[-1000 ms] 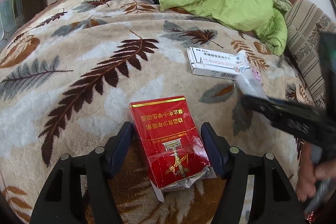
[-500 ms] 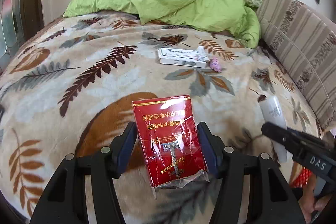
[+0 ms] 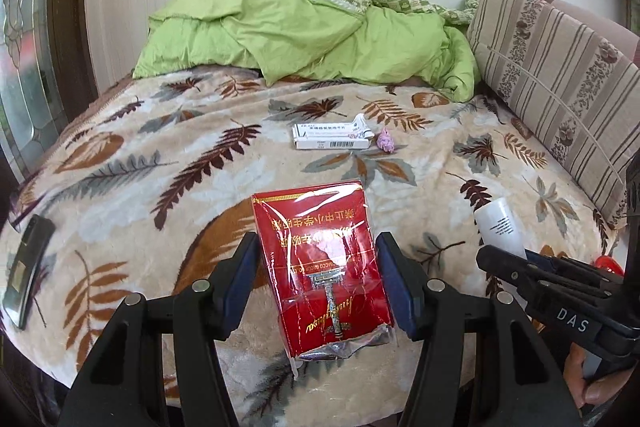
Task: Collect trash
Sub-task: 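Lift the red pack and white bottle up off the bed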
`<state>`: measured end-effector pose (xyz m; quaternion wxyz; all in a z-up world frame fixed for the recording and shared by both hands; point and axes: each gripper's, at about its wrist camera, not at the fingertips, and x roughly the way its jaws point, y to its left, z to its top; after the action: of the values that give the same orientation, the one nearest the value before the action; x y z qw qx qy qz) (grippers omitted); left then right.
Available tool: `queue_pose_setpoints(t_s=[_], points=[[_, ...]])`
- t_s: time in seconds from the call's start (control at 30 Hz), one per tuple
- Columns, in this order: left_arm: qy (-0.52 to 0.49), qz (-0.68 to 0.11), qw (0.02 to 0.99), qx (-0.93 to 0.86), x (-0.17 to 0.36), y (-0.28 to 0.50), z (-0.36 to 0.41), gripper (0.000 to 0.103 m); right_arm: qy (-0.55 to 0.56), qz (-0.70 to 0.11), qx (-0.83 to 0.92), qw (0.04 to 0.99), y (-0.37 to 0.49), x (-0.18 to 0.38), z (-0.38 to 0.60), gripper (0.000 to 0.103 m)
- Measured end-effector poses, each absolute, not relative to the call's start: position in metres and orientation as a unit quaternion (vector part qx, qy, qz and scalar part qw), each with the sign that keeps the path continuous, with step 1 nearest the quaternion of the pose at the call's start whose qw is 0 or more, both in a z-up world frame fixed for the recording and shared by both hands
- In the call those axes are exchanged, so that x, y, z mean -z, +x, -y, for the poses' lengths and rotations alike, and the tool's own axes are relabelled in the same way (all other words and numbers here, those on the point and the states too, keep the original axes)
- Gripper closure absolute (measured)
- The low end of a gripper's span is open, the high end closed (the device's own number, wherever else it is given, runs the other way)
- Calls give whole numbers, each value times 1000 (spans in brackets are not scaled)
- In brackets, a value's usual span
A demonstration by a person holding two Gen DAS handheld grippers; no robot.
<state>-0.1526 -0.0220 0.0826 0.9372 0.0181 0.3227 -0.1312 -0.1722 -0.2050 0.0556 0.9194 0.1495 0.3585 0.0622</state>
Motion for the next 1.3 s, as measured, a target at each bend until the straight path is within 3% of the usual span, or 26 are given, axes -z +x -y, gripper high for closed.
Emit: queue_pose_setpoints(t_s=[1.3], points=[[36,-322,937,127,-90,-163,27,45,165,-340,-63,924,-190,-93,201,68]])
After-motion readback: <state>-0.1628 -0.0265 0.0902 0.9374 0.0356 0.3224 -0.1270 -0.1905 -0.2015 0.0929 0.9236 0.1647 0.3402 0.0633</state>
